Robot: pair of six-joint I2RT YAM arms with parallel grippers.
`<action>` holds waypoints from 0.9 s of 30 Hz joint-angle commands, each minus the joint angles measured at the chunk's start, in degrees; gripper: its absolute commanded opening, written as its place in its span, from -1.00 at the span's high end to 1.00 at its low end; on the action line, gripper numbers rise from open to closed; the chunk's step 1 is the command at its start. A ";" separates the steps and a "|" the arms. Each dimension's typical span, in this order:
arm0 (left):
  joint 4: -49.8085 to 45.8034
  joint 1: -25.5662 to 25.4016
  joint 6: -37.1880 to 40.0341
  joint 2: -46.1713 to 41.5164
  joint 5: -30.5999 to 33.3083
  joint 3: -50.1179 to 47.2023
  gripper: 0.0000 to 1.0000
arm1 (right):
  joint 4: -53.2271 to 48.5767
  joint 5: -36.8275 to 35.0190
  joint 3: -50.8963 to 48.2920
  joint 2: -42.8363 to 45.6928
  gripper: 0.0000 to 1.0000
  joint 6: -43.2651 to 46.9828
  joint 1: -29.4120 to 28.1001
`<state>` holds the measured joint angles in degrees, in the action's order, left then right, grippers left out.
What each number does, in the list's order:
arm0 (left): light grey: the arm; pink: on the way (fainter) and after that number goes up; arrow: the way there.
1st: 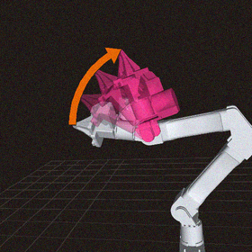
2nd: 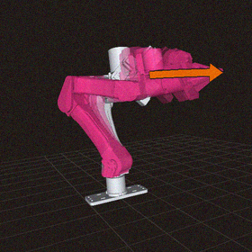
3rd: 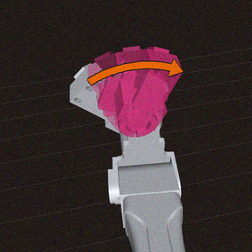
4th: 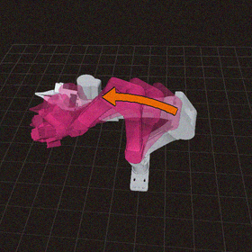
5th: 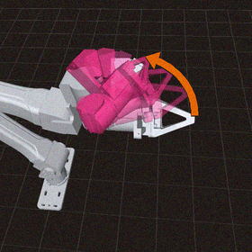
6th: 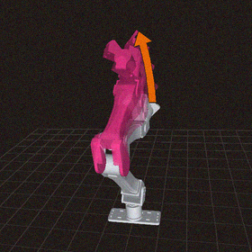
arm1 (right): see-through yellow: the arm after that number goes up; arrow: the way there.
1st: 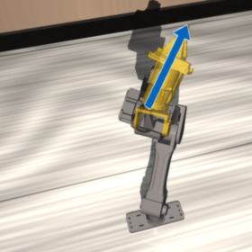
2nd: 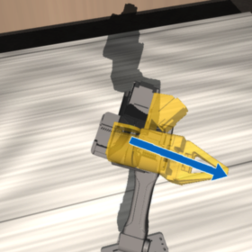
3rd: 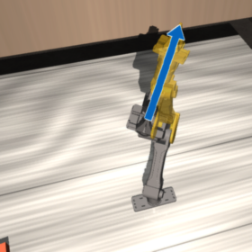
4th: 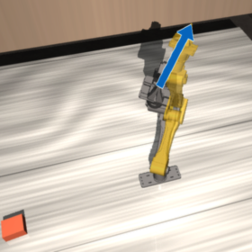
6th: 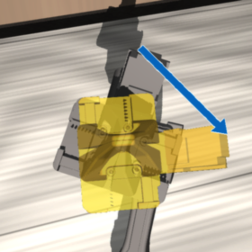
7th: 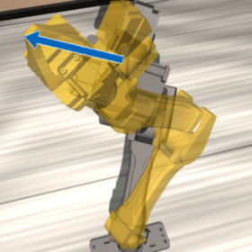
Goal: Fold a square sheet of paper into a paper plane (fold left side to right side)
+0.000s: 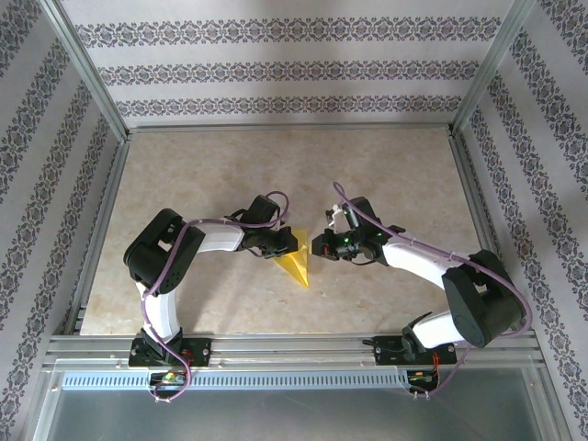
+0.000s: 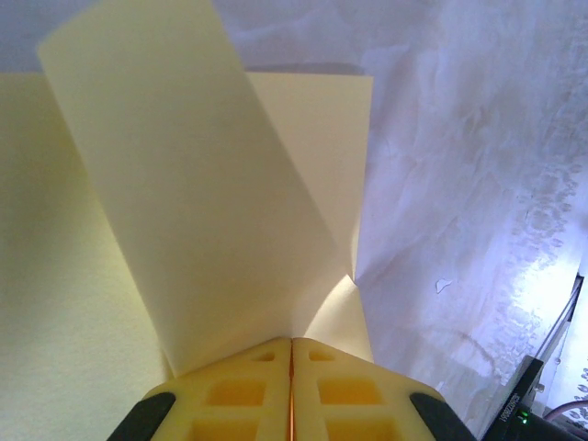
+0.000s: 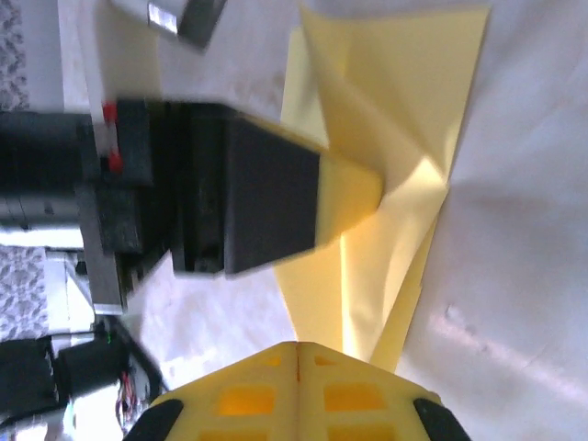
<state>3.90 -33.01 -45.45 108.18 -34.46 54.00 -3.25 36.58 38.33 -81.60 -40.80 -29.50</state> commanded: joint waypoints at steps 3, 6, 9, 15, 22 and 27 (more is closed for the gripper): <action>-1.70 -0.12 0.14 1.33 1.76 -1.52 0.82 | 4.57 7.15 -4.31 -0.44 1.00 -5.38 -4.38; -1.64 -0.12 0.10 1.29 1.76 -1.60 0.82 | 7.04 6.69 -5.24 -2.24 1.00 -6.64 -6.08; -1.69 -0.14 0.10 1.25 1.72 -1.61 0.82 | 8.34 6.34 -5.53 -4.32 1.00 -6.83 -7.15; -1.75 -0.07 0.16 1.24 1.74 -1.53 0.82 | 9.78 5.45 -6.03 -6.84 1.00 -6.91 -8.31; -1.85 0.04 0.19 1.24 1.76 -1.61 0.82 | 11.32 5.09 -7.07 -8.74 1.00 -6.93 -8.66; -1.95 0.13 0.34 1.39 1.67 -1.59 0.82 | 11.79 4.79 -7.55 -9.60 1.00 -6.91 -9.02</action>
<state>3.90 -32.99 -45.45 108.18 -34.46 54.00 7.20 41.63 31.64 -90.30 -47.70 -37.63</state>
